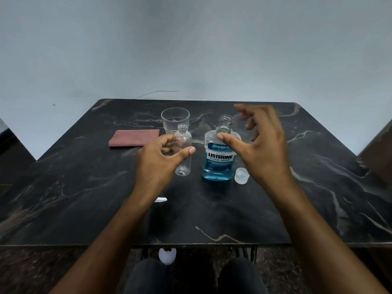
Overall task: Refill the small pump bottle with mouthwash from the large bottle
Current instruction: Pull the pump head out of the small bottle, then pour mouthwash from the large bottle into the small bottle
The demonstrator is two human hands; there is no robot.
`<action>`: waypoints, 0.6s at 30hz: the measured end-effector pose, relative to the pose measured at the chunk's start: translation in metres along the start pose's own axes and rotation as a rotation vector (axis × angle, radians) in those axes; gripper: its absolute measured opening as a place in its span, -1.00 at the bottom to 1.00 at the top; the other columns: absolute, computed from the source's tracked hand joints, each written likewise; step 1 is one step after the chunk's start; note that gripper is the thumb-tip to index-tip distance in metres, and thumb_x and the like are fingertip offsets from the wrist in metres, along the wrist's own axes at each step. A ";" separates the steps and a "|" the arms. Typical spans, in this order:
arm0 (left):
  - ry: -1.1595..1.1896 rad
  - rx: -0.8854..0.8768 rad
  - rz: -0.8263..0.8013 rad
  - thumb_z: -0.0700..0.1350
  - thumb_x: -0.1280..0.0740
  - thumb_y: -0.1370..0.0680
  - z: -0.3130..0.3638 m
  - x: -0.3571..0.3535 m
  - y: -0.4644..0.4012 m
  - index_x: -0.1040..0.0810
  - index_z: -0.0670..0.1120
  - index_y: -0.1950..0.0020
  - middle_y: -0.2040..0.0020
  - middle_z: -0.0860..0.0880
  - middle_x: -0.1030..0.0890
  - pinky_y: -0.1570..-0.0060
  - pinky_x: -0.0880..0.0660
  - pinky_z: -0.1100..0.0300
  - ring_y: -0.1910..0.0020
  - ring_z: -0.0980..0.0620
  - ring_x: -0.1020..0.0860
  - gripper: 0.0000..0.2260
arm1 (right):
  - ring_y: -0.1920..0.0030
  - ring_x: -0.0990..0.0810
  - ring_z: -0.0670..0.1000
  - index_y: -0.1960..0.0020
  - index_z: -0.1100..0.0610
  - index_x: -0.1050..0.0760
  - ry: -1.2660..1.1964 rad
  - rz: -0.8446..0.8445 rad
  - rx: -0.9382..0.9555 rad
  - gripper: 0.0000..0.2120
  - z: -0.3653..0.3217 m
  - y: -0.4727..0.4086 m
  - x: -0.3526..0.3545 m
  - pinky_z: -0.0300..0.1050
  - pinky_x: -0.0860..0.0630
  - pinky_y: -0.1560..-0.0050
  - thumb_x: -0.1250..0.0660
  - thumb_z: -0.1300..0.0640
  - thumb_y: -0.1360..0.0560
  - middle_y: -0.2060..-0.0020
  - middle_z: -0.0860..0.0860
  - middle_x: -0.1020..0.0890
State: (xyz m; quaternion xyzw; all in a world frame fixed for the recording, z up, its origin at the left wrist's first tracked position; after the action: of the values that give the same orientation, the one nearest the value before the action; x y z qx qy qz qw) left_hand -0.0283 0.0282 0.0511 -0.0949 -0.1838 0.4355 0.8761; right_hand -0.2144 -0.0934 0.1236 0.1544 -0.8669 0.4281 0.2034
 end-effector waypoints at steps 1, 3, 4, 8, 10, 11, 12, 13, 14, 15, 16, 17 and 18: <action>-0.007 -0.004 0.001 -0.01 -0.62 -0.40 0.001 0.000 0.000 -0.70 -0.01 -0.12 0.01 0.05 -0.76 -0.11 -0.67 0.01 0.00 0.08 -0.73 -0.67 | -0.01 -0.44 -0.19 -0.36 0.01 -0.46 -0.014 -0.042 -0.073 -0.34 0.008 -0.002 -0.004 -0.44 -0.38 0.05 -0.59 -0.07 -0.32 -0.12 -0.06 -0.49; -0.013 -0.006 0.002 -0.02 -0.62 -0.40 0.004 0.000 0.001 -0.70 -0.03 -0.14 0.00 0.05 -0.76 -0.11 -0.66 0.03 -0.01 0.09 -0.72 -0.66 | -0.10 -0.49 -0.12 -0.41 -0.01 -0.40 -0.101 -0.159 -0.205 -0.21 0.022 -0.003 -0.014 -0.28 -0.50 -0.03 -0.61 -0.10 -0.25 -0.16 -0.08 -0.51; -0.012 -0.007 0.000 -0.03 -0.61 -0.41 0.005 -0.001 0.001 -0.70 -0.03 -0.15 0.00 0.06 -0.76 -0.12 -0.66 0.03 -0.02 0.09 -0.72 -0.66 | -0.11 -0.52 -0.13 -0.42 0.00 -0.41 -0.173 -0.219 -0.264 -0.18 0.027 -0.001 -0.019 -0.23 -0.54 -0.07 -0.61 -0.10 -0.23 -0.14 -0.11 -0.53; -0.015 -0.018 -0.004 -0.03 -0.61 -0.41 0.007 -0.001 0.004 -0.71 0.00 -0.14 0.02 0.10 -0.76 -0.11 -0.66 0.10 0.00 0.14 -0.72 -0.68 | -0.08 -0.63 -0.16 -0.30 0.04 -0.49 -0.401 -0.385 -0.373 -0.27 0.043 0.007 -0.034 -0.26 -0.60 -0.07 -0.61 -0.07 -0.18 -0.05 -0.17 -0.65; -0.023 -0.024 -0.002 -0.01 -0.61 -0.41 0.008 -0.001 0.005 -0.71 0.01 -0.14 0.02 0.12 -0.76 -0.08 -0.66 0.16 0.01 0.18 -0.71 -0.67 | -0.06 -0.69 -0.06 -0.23 0.12 -0.54 -0.497 -0.391 -0.377 -0.39 0.047 0.012 -0.039 -0.13 -0.65 -0.04 -0.63 0.07 -0.23 -0.03 -0.04 -0.72; -0.024 -0.025 -0.003 0.00 -0.61 -0.41 0.008 -0.001 0.006 -0.71 0.01 -0.16 0.02 0.12 -0.76 -0.08 -0.66 0.16 0.01 0.19 -0.71 -0.66 | -0.04 -0.70 -0.04 -0.22 0.14 -0.54 -0.537 -0.377 -0.385 -0.42 0.048 0.014 -0.041 -0.09 -0.65 -0.04 -0.62 0.13 -0.25 -0.04 -0.01 -0.72; -0.021 -0.024 -0.003 0.00 -0.61 -0.41 0.007 0.000 0.006 -0.71 0.00 -0.17 0.01 0.12 -0.76 -0.08 -0.66 0.16 0.00 0.18 -0.71 -0.65 | -0.04 -0.71 -0.03 -0.22 0.16 -0.52 -0.576 -0.357 -0.400 -0.43 0.049 0.015 -0.042 -0.07 -0.66 -0.05 -0.62 0.18 -0.26 -0.04 0.01 -0.72; -0.012 -0.019 0.000 -0.01 -0.61 -0.41 0.006 0.000 0.006 -0.71 -0.01 -0.18 0.01 0.10 -0.76 -0.09 -0.66 0.13 0.00 0.16 -0.72 -0.64 | -0.03 -0.71 -0.02 -0.23 0.18 -0.52 -0.609 -0.341 -0.415 -0.44 0.050 0.017 -0.044 -0.07 -0.66 -0.04 -0.61 0.22 -0.28 -0.04 0.03 -0.72; -0.003 -0.013 0.002 -0.01 -0.61 -0.41 0.005 0.000 0.006 -0.70 -0.02 -0.18 0.00 0.09 -0.76 -0.10 -0.66 0.10 -0.01 0.14 -0.72 -0.63 | -0.03 -0.71 -0.01 -0.23 0.19 -0.51 -0.627 -0.333 -0.421 -0.45 0.051 0.018 -0.045 -0.08 -0.66 -0.04 -0.60 0.24 -0.29 -0.04 0.03 -0.72; 0.005 -0.009 0.000 -0.01 -0.61 -0.41 0.004 -0.001 0.006 -0.70 -0.02 -0.19 -0.01 0.08 -0.76 -0.11 -0.66 0.08 -0.02 0.12 -0.72 -0.62 | -0.03 -0.72 -0.01 -0.23 0.20 -0.51 -0.633 -0.329 -0.420 -0.46 0.052 0.019 -0.045 -0.11 -0.66 -0.02 -0.60 0.24 -0.30 -0.04 0.04 -0.72; 0.010 -0.004 -0.004 -0.01 -0.61 -0.41 0.004 -0.001 0.006 -0.70 -0.03 -0.20 -0.01 0.07 -0.76 -0.12 -0.66 0.06 -0.02 0.12 -0.72 -0.62 | -0.03 -0.72 -0.01 -0.22 0.21 -0.52 -0.636 -0.325 -0.417 -0.47 0.052 0.020 -0.046 -0.14 -0.65 0.00 -0.59 0.24 -0.30 -0.03 0.04 -0.73; 0.012 0.000 -0.008 0.00 -0.61 -0.40 0.003 -0.001 0.006 -0.70 -0.02 -0.20 -0.02 0.08 -0.76 -0.12 -0.66 0.05 -0.03 0.12 -0.72 -0.61 | -0.02 -0.72 -0.02 -0.22 0.21 -0.52 -0.638 -0.316 -0.412 -0.48 0.051 0.020 -0.046 -0.17 -0.65 0.03 -0.59 0.24 -0.30 -0.02 0.04 -0.73; 0.011 0.005 -0.012 0.01 -0.61 -0.40 0.003 -0.002 0.006 -0.70 -0.01 -0.20 -0.02 0.08 -0.76 -0.12 -0.67 0.04 -0.03 0.13 -0.72 -0.61 | 0.00 -0.72 -0.02 -0.20 0.21 -0.53 -0.638 -0.303 -0.406 -0.49 0.051 0.020 -0.046 -0.20 -0.64 0.06 -0.59 0.23 -0.29 -0.01 0.03 -0.73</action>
State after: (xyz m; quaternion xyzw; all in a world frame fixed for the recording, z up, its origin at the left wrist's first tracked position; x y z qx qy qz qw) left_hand -0.0353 0.0304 0.0510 -0.0940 -0.1787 0.4301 0.8799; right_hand -0.1944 -0.1185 0.0603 0.3621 -0.9209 0.1440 0.0117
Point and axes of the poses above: each hand's wrist, its own y-axis away from the middle knuckle, its own x-axis out of the back of the hand, z = x × y, the point moved 4 cm from there along -y, towards the middle knuckle
